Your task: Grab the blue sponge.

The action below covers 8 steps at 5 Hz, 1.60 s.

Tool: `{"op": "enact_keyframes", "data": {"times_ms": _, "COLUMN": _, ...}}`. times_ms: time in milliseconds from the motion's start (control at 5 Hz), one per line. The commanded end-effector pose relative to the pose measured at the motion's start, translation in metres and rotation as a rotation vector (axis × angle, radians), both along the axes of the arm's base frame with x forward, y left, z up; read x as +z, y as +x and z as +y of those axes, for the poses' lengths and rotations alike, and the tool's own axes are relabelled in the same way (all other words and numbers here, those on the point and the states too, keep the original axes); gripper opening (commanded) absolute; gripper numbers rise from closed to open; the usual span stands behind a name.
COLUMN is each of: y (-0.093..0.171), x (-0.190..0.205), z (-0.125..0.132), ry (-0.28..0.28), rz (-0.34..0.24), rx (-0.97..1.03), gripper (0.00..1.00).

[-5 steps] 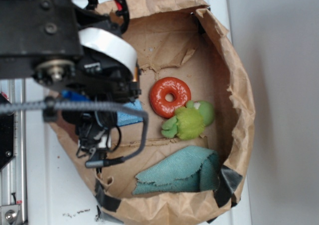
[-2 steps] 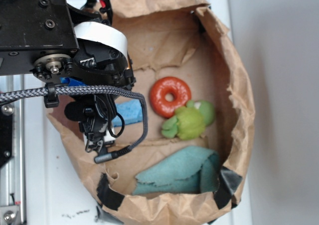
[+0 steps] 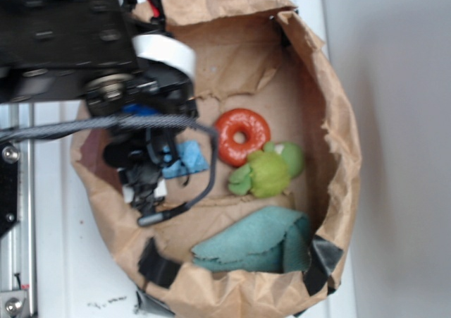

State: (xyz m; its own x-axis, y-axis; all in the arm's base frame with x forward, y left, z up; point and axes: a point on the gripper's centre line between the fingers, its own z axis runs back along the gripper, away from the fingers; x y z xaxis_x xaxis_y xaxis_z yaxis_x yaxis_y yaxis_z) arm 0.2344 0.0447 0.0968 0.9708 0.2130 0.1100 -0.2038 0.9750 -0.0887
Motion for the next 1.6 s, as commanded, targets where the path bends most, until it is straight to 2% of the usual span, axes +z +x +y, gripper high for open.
{"op": "enact_keyframes", "data": {"times_ms": 0, "y": 0.025, "x": -0.013, "z": 0.005, "ry": -0.013, "rz": -0.098, "rx": 0.047, "gripper": 1.00}}
{"op": "enact_keyframes", "data": {"times_ms": 400, "y": 0.019, "x": -0.033, "z": -0.005, "ry": 0.039, "rz": -0.142, "rx": 0.023, "gripper": 1.00}}
{"op": "enact_keyframes", "data": {"times_ms": 1000, "y": 0.014, "x": -0.058, "z": -0.029, "ry": 0.083, "rz": -0.113, "rx": 0.005, "gripper": 1.00}}
{"op": "enact_keyframes", "data": {"times_ms": 1400, "y": 0.004, "x": -0.028, "z": -0.017, "ry": -0.009, "rz": -0.125, "rx": 0.013, "gripper": 1.00}}
